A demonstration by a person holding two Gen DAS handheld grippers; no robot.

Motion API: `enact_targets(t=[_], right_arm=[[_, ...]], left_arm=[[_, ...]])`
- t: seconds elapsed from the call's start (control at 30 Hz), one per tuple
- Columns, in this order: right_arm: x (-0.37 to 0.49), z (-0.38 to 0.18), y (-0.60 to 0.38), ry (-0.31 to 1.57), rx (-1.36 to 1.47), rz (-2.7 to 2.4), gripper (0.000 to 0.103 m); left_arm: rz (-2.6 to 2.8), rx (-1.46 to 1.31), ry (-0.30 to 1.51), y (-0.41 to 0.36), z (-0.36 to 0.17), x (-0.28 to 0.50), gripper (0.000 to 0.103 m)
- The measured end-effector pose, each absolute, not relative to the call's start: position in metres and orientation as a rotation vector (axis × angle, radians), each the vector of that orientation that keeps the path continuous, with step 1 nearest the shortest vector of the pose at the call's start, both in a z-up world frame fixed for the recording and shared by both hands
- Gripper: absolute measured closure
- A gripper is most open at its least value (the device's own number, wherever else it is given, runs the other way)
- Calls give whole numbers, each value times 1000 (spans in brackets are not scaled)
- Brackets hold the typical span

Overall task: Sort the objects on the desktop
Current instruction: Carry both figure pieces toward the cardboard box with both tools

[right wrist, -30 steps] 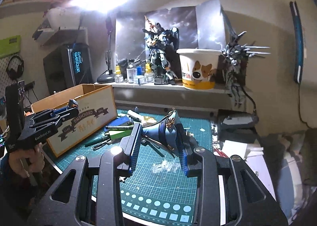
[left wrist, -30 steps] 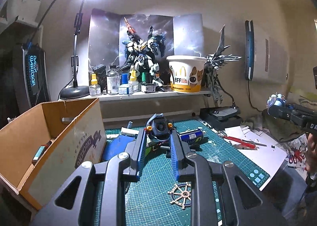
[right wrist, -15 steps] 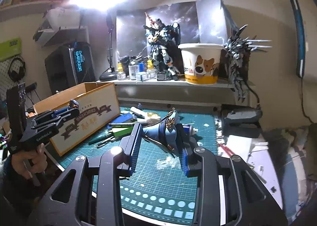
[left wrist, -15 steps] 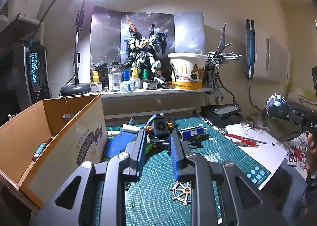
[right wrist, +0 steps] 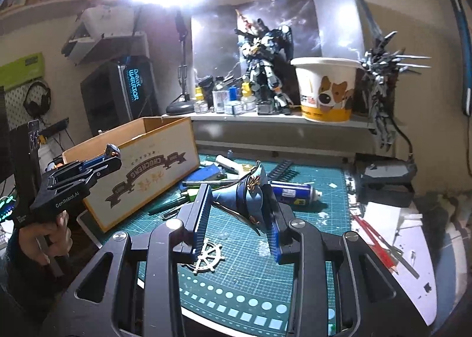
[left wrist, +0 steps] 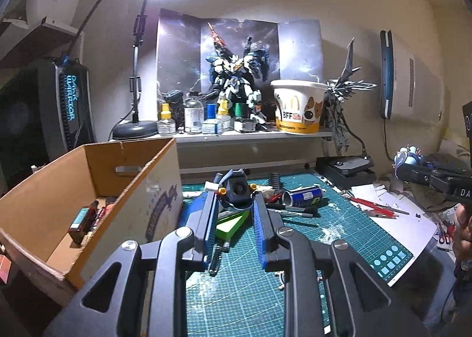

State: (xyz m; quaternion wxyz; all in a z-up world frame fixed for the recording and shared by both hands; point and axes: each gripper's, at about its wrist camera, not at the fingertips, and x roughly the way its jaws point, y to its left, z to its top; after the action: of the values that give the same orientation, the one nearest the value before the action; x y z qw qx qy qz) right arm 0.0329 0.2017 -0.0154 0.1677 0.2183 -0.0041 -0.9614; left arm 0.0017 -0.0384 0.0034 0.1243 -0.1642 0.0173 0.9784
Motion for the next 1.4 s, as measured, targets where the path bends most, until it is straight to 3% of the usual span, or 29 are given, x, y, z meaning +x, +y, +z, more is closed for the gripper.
enact_targets(t=[1.4], right_arm=[[-2,-19,59,101,559,-2335,71]], left_arm=[[3209,-511,-53,-158,22,71,80]])
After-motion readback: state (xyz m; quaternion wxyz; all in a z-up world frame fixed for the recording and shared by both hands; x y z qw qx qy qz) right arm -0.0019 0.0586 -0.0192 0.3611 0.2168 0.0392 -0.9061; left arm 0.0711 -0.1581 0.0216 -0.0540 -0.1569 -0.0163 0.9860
